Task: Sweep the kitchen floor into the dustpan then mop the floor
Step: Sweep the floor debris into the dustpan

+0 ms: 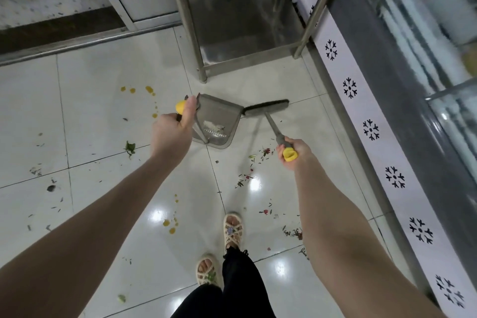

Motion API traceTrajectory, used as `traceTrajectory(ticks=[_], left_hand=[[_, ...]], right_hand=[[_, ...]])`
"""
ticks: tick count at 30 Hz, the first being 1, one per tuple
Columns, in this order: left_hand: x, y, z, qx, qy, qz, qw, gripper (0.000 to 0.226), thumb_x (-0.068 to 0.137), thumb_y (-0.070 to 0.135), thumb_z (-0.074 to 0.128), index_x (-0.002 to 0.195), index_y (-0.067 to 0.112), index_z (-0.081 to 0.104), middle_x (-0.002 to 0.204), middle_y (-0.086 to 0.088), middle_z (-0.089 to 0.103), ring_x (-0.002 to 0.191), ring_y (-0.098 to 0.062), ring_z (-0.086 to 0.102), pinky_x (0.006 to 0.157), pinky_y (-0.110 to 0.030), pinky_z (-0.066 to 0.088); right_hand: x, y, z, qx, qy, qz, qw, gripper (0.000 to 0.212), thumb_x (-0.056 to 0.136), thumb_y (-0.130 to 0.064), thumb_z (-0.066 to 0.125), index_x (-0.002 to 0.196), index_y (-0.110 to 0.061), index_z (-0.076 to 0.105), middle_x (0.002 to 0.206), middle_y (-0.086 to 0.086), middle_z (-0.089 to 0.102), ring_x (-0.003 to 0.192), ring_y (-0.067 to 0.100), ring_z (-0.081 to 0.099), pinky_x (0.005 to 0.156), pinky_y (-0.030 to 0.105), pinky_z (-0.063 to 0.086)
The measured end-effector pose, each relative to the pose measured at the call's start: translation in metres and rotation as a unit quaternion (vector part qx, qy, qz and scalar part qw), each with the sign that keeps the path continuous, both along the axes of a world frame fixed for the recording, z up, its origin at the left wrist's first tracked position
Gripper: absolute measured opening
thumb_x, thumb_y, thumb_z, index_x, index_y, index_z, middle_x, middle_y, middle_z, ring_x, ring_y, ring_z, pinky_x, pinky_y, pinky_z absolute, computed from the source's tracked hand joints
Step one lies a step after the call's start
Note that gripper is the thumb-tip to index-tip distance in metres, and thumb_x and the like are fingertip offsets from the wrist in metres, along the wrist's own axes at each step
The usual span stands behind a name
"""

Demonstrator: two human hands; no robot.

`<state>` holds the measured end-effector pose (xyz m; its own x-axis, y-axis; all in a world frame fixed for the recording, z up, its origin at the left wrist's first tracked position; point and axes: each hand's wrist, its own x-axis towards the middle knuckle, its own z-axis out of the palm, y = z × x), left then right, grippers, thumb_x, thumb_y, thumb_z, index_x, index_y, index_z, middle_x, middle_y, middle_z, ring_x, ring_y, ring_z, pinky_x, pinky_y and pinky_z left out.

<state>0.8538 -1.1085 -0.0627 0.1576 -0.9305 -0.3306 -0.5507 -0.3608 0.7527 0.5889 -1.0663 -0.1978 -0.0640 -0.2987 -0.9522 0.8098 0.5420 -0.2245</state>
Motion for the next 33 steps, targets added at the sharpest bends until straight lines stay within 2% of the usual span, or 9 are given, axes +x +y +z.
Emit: traceTrajectory(ticks=[3,7,11,14,19,22,25,28,33], left_hand=[[-0.002,0.007,0.001,-0.002,-0.012,-0.006,1.0,0.068,0.087,0.069,0.042,0.066,0.005,0.051,0.057,-0.009,0.036,0.055,-0.023,0.038,0.054,-0.035,0.035],[0.0,0.028,0.005,-0.003,-0.036,-0.029,0.999,0.072,0.092,0.065,0.039,0.061,0.001,0.048,0.055,-0.009,0.041,0.055,-0.024,0.043,0.054,-0.038,0.043],[0.014,0.057,0.011,-0.001,-0.049,-0.051,0.998,0.071,0.091,0.067,0.036,0.059,0.005,0.041,0.054,-0.009,0.04,0.055,-0.025,0.042,0.056,-0.033,0.038],[0.03,0.088,0.014,0.002,-0.053,-0.056,0.997,0.071,0.091,0.068,0.035,0.065,0.003,0.047,0.059,-0.01,0.043,0.055,-0.024,0.041,0.053,-0.033,0.034],[0.048,0.137,0.017,0.017,-0.059,-0.05,0.997,0.071,0.089,0.072,0.034,0.064,0.006,0.043,0.059,-0.009,0.045,0.055,-0.026,0.044,0.051,-0.032,0.035],[0.056,0.163,0.018,0.024,-0.043,-0.048,0.998,0.072,0.088,0.074,0.034,0.057,0.009,0.036,0.056,-0.008,0.042,0.055,-0.027,0.042,0.056,-0.033,0.037],[0.066,0.181,0.021,0.027,-0.03,-0.035,0.999,0.071,0.088,0.073,0.034,0.055,0.01,0.033,0.055,-0.008,0.04,0.058,-0.028,0.042,0.059,-0.035,0.037],[0.078,0.193,0.023,0.03,-0.015,-0.02,0.999,0.073,0.087,0.075,0.033,0.058,0.007,0.038,0.058,-0.01,0.044,0.057,-0.028,0.044,0.058,-0.036,0.039],[0.092,0.207,0.029,0.019,-0.012,0.002,1.0,0.073,0.088,0.073,0.033,0.06,0.006,0.04,0.06,-0.012,0.046,0.06,-0.028,0.047,0.06,-0.036,0.041]], right_hand=[[0.003,0.015,0.0,0.008,-0.015,-0.009,1.0,0.016,0.096,-0.016,0.051,0.112,-0.014,0.049,0.075,0.007,0.049,0.03,0.013,0.051,0.03,0.016,0.041],[0.018,0.05,0.012,0.012,-0.024,-0.035,0.999,0.009,0.097,-0.015,0.05,0.105,-0.013,0.051,0.074,0.007,0.05,0.029,0.014,0.051,0.03,0.016,0.041],[0.036,0.106,0.028,0.02,-0.012,-0.045,0.999,0.012,0.098,-0.016,0.049,0.096,-0.006,0.055,0.073,0.008,0.051,0.03,0.013,0.051,0.029,0.016,0.04],[0.053,0.159,0.035,0.04,-0.004,-0.053,0.998,0.016,0.098,-0.017,0.049,0.09,-0.005,0.055,0.07,0.007,0.05,0.029,0.013,0.051,0.028,0.017,0.04],[0.081,0.243,0.045,0.062,-0.009,-0.062,0.996,0.019,0.099,-0.02,0.049,0.089,-0.005,0.055,0.071,0.009,0.052,0.028,0.012,0.05,0.028,0.016,0.04],[0.092,0.281,0.053,0.071,0.0,-0.063,0.995,0.018,0.098,-0.02,0.049,0.095,-0.002,0.055,0.069,0.01,0.052,0.029,0.013,0.05,0.028,0.016,0.04],[0.093,0.298,0.065,0.065,0.014,-0.061,0.996,0.016,0.098,-0.016,0.049,0.093,-0.002,0.055,0.068,0.008,0.05,0.028,0.012,0.049,0.027,0.016,0.039],[0.089,0.305,0.081,0.035,0.005,-0.06,0.998,0.013,0.098,-0.014,0.047,0.088,-0.005,0.05,0.067,0.005,0.044,0.027,0.01,0.046,0.027,0.015,0.039],[0.091,0.311,0.097,0.039,0.037,0.016,0.998,0.011,0.095,-0.015,0.055,0.092,-0.004,0.052,0.063,0.009,0.048,0.028,0.008,0.047,0.028,0.015,0.04]])
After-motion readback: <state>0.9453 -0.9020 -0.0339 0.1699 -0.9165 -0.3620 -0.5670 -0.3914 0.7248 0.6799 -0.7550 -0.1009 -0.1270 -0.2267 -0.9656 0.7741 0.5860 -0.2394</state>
